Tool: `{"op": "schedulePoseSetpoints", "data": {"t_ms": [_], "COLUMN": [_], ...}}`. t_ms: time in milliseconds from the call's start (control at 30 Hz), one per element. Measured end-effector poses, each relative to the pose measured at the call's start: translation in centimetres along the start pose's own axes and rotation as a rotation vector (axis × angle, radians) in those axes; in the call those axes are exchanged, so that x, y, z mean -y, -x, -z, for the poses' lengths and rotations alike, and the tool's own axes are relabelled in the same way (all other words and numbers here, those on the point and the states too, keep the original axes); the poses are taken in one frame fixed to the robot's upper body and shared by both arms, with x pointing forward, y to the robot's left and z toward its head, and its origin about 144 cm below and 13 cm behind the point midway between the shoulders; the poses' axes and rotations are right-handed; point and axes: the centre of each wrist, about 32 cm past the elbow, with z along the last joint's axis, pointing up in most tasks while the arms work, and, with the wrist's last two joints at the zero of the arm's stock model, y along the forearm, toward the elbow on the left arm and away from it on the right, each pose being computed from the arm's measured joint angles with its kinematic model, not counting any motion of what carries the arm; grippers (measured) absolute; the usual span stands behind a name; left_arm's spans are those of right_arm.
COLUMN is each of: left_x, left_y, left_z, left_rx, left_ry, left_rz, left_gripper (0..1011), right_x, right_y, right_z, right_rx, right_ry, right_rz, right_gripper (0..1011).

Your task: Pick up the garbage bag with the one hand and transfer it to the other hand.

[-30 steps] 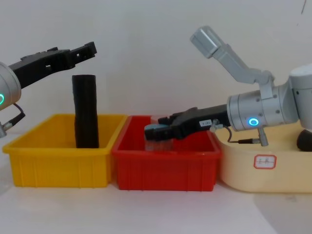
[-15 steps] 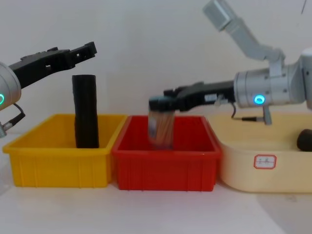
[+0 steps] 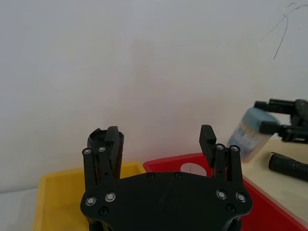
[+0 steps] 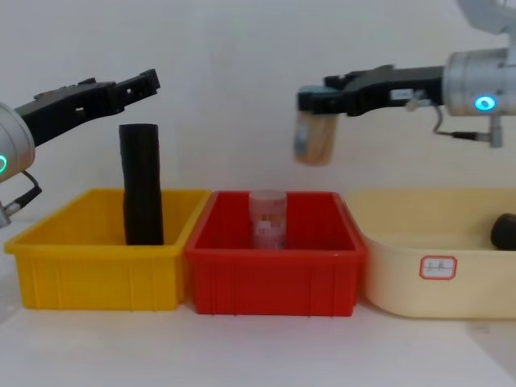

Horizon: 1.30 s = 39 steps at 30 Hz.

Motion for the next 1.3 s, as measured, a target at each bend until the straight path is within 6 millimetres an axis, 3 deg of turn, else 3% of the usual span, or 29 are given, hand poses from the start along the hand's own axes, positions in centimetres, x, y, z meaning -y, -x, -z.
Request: {"op": "schedulePoseSetpoints", "data": {"t_ms": [267, 800, 1133, 1300], "left_x": [0.0, 0.0, 0.0, 0.0], "left_y": [0.0, 0.0, 0.0, 0.0], "left_z": [0.0, 0.0, 0.0, 0.0], "left_rx": [0.0, 0.0, 0.0, 0.0], "left_ry": [0.0, 0.0, 0.0, 0.0], "left_rz": [0.0, 0.0, 0.0, 0.0], "left_gripper": [1001, 1001, 1001, 1001], "right_x": [3.3, 9.8, 11.8, 12.3], "right_y": [-0.8, -0.4, 0.4, 0.8], "right_z": [-0.1, 3.6, 5.0, 5.1], "right_rx": [0.034, -0.002, -0.026, -0.037], "right_ry": [0.049, 0.257, 0.311, 0.285], "right_rz": [0.093, 0.217, 0.245, 0.254], "right_gripper": [664, 664, 950, 1001]}}
